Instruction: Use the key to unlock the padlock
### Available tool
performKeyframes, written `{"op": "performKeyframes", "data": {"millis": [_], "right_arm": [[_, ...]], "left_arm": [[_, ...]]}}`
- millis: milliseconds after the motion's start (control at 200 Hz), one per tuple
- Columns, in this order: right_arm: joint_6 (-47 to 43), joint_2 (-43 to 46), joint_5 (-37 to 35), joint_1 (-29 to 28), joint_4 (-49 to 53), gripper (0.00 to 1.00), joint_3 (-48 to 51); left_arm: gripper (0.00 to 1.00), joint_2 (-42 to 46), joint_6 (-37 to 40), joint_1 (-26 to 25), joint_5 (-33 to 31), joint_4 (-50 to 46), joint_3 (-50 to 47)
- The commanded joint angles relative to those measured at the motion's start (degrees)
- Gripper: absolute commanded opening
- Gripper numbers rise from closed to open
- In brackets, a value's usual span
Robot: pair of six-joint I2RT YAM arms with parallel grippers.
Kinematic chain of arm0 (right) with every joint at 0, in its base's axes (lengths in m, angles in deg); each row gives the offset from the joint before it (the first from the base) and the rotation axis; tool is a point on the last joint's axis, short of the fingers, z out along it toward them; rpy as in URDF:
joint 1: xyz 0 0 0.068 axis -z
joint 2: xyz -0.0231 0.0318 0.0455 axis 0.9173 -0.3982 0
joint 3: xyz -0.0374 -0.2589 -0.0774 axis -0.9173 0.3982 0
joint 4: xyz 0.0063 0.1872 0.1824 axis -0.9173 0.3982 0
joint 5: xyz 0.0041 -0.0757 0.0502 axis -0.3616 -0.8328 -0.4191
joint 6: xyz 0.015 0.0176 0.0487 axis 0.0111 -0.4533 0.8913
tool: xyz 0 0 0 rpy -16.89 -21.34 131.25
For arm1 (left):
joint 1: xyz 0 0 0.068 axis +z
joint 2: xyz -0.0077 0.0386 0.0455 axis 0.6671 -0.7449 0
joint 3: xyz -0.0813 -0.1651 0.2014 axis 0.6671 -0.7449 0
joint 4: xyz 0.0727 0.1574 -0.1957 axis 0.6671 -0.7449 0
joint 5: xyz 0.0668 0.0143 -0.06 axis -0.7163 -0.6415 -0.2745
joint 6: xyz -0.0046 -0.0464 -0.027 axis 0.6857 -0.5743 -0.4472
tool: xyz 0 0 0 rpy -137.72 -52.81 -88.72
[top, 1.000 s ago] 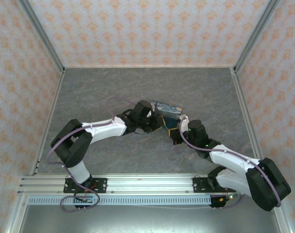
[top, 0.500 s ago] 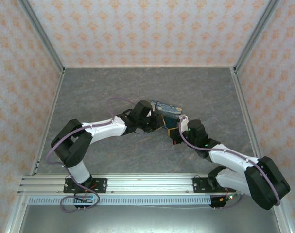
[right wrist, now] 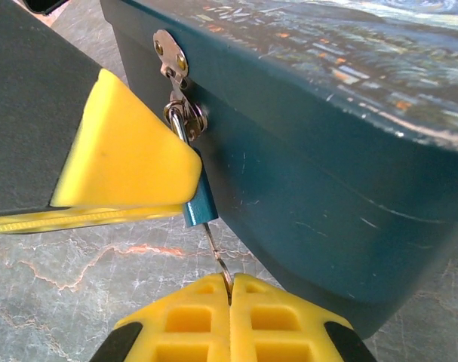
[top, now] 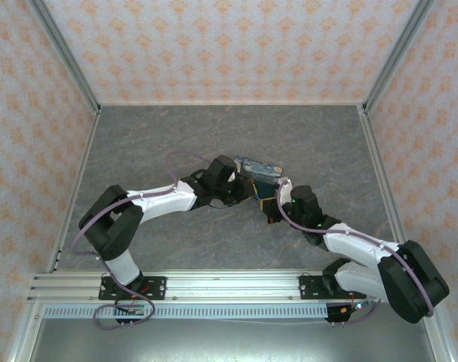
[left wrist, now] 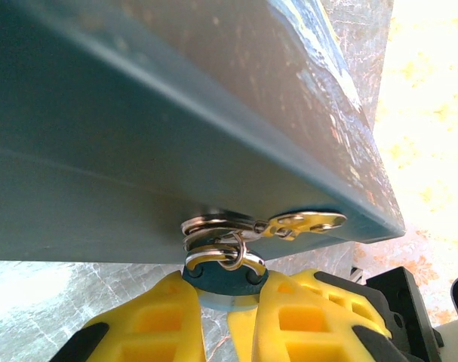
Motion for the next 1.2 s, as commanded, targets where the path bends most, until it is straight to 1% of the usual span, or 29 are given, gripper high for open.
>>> {"op": "performKeyframes", "data": {"millis": [0, 170, 280, 480, 581, 716, 956, 1111, 1196], "right_arm": [[0.92, 0.25, -1.79, -0.49, -4.31, 0.0, -1.59], [1.66, -0.7, -1.14, -0.42, -6.25, 0.0, -1.58], [2.43, -1.32, -0.96, -0.47, -9.45, 0.0, -0.99], [3.24, -2.89, -0.84, -0.44, -14.17, 0.0, -0.78], [2.83, -3.7, -0.87, -0.49, -15.66, 0.0, -0.79], [0.87, -3.65, -2.63, -0.42, -16.4, 0.0, -0.66], [-2.15, -3.69, -2.99, -0.28, -14.33, 0.0, -1.93], [-0.21, -3.89, -0.08, 0.85, -16.81, 0.0, -2.25], [1.03, -3.89, 1.62, 1.07, -16.3, 0.0, -3.06]], "left_arm": [[0.16, 2.42, -0.1, -0.71, -0.24, 0.5, 1.95], [0.16, 2.47, -0.97, -1.11, -0.29, 1.43, 1.94], [0.16, 2.15, -2.06, -1.53, -0.36, 2.56, 1.81], [0.16, 1.1, -5.59, -2.21, 0.12, 7.41, 0.8], [0.16, 0.73, -6.34, -2.58, 0.3, 8.22, 0.97], [0.16, 0.65, -6.03, -2.73, 0.47, 7.72, 1.22], [0.16, 1.88, -2.2, -2.77, 0.3, 2.23, 1.95], [0.16, 2.26, -1.02, -2.77, 0.44, 0.71, 1.86], [0.16, 1.87, -0.73, -2.77, 0.17, 0.87, 1.36]]}}
